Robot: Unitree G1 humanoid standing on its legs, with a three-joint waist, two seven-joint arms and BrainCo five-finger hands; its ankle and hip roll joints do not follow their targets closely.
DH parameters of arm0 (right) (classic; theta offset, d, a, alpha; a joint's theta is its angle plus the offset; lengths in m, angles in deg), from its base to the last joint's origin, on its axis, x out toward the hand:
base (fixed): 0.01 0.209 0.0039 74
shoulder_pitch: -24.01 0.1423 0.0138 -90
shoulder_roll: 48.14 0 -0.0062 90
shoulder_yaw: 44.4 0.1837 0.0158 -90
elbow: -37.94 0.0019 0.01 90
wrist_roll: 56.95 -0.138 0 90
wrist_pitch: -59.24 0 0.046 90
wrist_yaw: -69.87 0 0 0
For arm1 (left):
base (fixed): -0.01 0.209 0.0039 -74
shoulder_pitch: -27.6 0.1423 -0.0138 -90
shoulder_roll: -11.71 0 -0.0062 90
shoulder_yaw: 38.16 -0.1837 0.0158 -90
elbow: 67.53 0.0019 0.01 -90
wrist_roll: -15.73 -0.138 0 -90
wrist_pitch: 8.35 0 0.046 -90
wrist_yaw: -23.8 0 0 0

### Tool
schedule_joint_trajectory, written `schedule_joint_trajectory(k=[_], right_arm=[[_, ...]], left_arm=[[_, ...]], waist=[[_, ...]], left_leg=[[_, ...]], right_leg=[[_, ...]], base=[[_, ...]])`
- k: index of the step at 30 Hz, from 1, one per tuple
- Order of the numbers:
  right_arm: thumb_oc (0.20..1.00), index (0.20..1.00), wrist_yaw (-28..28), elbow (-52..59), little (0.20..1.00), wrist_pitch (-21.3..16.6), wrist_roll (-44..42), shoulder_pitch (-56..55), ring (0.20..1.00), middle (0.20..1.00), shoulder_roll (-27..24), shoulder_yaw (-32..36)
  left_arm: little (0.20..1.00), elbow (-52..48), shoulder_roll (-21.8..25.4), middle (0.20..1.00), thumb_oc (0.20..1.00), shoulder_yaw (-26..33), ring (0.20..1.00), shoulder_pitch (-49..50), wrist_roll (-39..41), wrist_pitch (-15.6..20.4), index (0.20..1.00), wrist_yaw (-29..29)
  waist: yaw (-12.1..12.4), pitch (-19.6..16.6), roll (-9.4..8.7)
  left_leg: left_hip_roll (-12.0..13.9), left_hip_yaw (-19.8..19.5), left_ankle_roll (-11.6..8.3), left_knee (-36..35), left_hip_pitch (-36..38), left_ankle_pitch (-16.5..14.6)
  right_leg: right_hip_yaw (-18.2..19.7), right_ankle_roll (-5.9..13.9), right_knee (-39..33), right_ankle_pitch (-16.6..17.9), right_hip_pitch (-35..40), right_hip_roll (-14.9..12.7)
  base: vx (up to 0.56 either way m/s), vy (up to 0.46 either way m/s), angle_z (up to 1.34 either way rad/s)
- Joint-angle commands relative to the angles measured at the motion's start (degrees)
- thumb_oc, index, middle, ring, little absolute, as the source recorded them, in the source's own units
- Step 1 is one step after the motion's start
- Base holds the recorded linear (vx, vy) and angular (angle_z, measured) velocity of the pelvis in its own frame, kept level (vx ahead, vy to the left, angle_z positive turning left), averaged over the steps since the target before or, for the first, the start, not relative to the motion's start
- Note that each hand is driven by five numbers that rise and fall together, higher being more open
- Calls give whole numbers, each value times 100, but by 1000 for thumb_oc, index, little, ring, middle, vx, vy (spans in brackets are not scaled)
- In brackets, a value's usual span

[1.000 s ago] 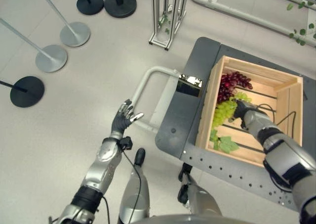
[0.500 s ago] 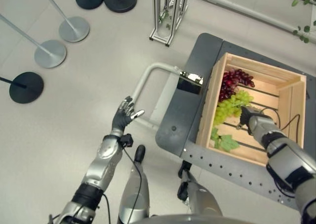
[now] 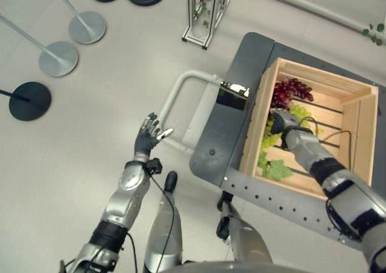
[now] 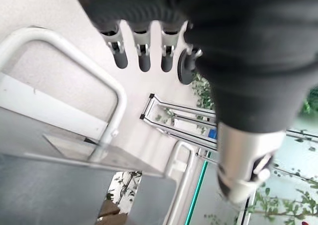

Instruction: Pick up the fruits from the basket on one side to the basket on the other side

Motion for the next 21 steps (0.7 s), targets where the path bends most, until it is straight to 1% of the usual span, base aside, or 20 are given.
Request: schedule_joint_trajectory(k=[1, 3, 6, 8, 10, 14, 16, 21], right_arm=[[1000, 1000, -175, 520, 1000, -200, -105, 175, 1000, 1000, -294, -24], [1000, 1000, -97, 658, 1000, -183, 57, 121, 1000, 1000, -340, -44], [1000, 1000, -44, 418, 1000, -143, 206, 266, 1000, 1000, -343, -205], [1000, 1000, 13, 37, 1000, -80, 413, 511, 1000, 1000, -342, -464], [1000, 1000, 88, -561, 1000, -50, 532, 1000, 1000, 1000, -317, -847], [1000, 1000, 182, -1664, 1000, -22, 544, 1662, 1000, 1000, -179, -1362], [1000, 1000, 283, -2023, 1000, -2, 688, 1887, 1000, 1000, -172, -1610], [1000, 1000, 372, -2832, 1000, 102, 1028, 2175, 1000, 1000, -146, -1889]], left_arm=[[1000, -462, -30, 1000, 1000, 69, 1000, 20, 47, 330, 1000, 86], [1000, -444, 3, 1000, 1000, 50, 1000, 35, 46, 319, 1000, 80], [1000, -457, 49, 1000, 1000, -23, 1000, 33, 46, 320, 1000, 52], [1000, -483, 90, 1000, 1000, -97, 1000, 11, 64, 329, 1000, 38], [1000, -509, 138, 1000, 1000, -158, 1000, -40, 72, 335, 1000, 22], [1000, -578, 212, 1000, 1000, -217, 1000, -69, 132, 345, 1000, -17], [1000, -595, 250, 1000, 1000, -220, 1000, -88, 133, 333, 1000, -31], [1000, -577, 260, 1000, 1000, -291, 1000, -217, 149, 320, 1000, -83]], waist=[[-49, -63, -101], [-33, -63, -131], [-1, -55, -157], [47, -41, -170], [90, -2, -180], [191, 47, -218], [242, 80, -251], [371, 140, -295]], left_leg=[[88, 4, -109, -401, -431, 600], [99, -4, -106, -404, -442, 599], [108, -4, -108, -392, -450, 590], [116, -20, -111, -388, -459, 594], [113, -35, -114, -371, -488, 601], [114, -85, -121, -338, -530, 615], [111, -110, -119, -319, -546, 615], [98, -215, -118, -287, -630, 632]], right_leg=[[-150, 572, 204, -955, 546, -326], [-157, 572, 206, -961, 544, -325], [-159, 565, 201, -957, 538, -321], [-171, 564, 207, -955, 538, -319], [-169, 558, 223, -952, 517, -307], [-204, 554, 245, -946, 510, -287], [-216, 553, 257, -947, 507, -278], [-287, 549, 296, -968, 506, -285]], base=[[0, 0, 0], [0, 0, 0], [0, 0, 0], [0, 0, 0], [0, 0, 0], [-4, -10, 3], [-10, -28, 10], [-10, -27, 10]])
